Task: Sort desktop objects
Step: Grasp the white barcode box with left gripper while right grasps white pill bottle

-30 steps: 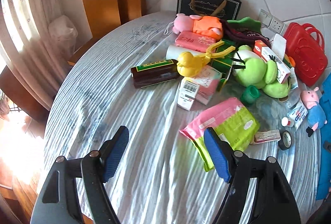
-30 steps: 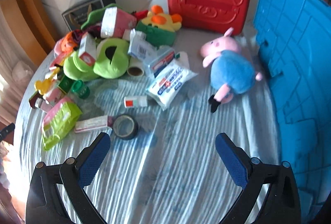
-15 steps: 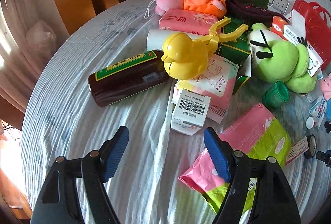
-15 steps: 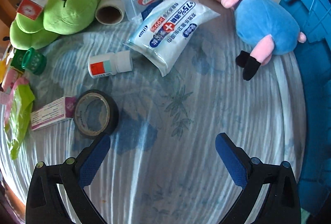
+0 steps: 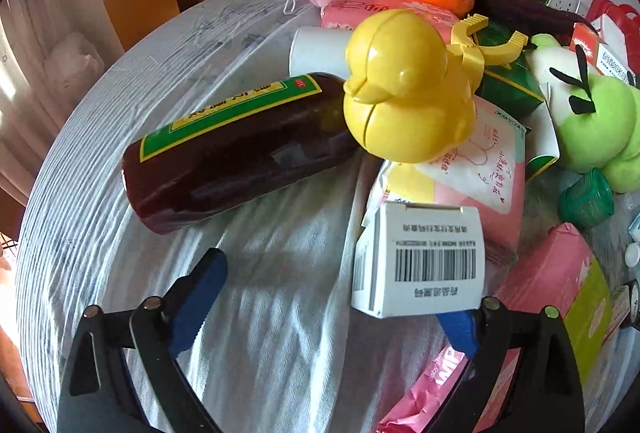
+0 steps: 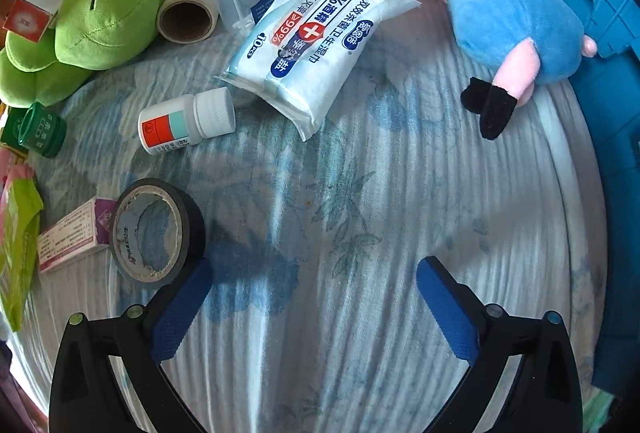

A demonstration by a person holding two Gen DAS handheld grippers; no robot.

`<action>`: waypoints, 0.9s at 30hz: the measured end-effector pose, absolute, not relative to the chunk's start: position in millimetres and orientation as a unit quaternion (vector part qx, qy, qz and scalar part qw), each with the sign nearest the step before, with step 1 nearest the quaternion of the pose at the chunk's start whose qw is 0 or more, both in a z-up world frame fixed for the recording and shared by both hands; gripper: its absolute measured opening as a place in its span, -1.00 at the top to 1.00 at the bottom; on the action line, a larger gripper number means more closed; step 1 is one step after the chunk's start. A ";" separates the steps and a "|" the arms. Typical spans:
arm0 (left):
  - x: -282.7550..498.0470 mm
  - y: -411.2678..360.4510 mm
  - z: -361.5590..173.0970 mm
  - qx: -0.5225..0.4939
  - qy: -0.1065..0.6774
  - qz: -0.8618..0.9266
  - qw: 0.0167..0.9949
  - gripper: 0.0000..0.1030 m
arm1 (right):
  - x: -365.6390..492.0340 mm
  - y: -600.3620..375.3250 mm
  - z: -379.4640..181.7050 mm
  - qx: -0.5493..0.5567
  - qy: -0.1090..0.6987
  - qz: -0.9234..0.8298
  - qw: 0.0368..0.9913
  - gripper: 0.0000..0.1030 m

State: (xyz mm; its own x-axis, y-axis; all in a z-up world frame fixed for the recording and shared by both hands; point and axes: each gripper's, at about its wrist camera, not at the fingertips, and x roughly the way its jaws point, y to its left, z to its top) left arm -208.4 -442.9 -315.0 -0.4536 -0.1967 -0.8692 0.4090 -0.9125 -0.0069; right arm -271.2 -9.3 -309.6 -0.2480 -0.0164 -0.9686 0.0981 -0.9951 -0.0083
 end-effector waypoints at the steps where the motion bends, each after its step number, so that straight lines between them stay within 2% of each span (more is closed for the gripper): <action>1: -208.1 -442.8 -314.5 0.492 0.109 -0.846 0.177 -0.91 | -271.1 -8.2 -309.1 0.610 0.035 -0.791 0.039 -1.00; 2: -207.6 -442.1 -312.7 0.492 0.111 -0.845 0.177 -0.75 | -271.1 -7.1 -308.6 0.609 0.039 -0.791 0.044 -1.00; 3: -206.6 -439.7 -309.3 0.490 0.109 -0.847 0.174 -0.36 | -271.3 -5.4 -308.0 0.610 0.040 -0.790 0.048 -1.00; 5: -205.6 -433.0 -303.2 0.497 0.105 -0.846 0.164 0.02 | -273.2 -0.9 -306.5 0.625 0.033 -0.778 0.048 -0.98; 6: -204.9 -428.1 -299.6 0.496 0.105 -0.847 0.163 0.15 | -273.5 3.4 -304.2 0.632 0.015 -0.774 0.045 -0.93; 8: -200.4 -419.9 -290.1 0.486 0.093 -0.853 0.168 0.23 | -271.9 8.8 -291.3 0.620 -0.018 -0.782 0.057 -0.66; 12: -201.6 -413.7 -277.2 0.474 0.091 -0.860 0.168 0.41 | -274.0 0.2 -257.2 0.569 -0.004 -0.818 0.089 -0.47; 16: -204.2 -418.5 -277.2 0.475 0.095 -0.858 0.173 0.41 | -285.1 -12.3 -255.6 0.558 -0.018 -0.823 0.107 -0.45; 27: -201.2 -422.0 -273.9 0.471 0.090 -0.857 0.189 0.42 | -308.1 -49.9 -277.7 0.555 0.020 -0.822 0.128 -0.43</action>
State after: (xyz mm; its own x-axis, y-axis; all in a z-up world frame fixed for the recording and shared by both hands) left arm -201.2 -422.0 -273.9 -0.4852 -0.2388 -0.8412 0.4084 -0.9125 0.0234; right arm -308.1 -49.9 -277.7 -0.3517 -0.1888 -0.9169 0.2333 -0.9662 0.1094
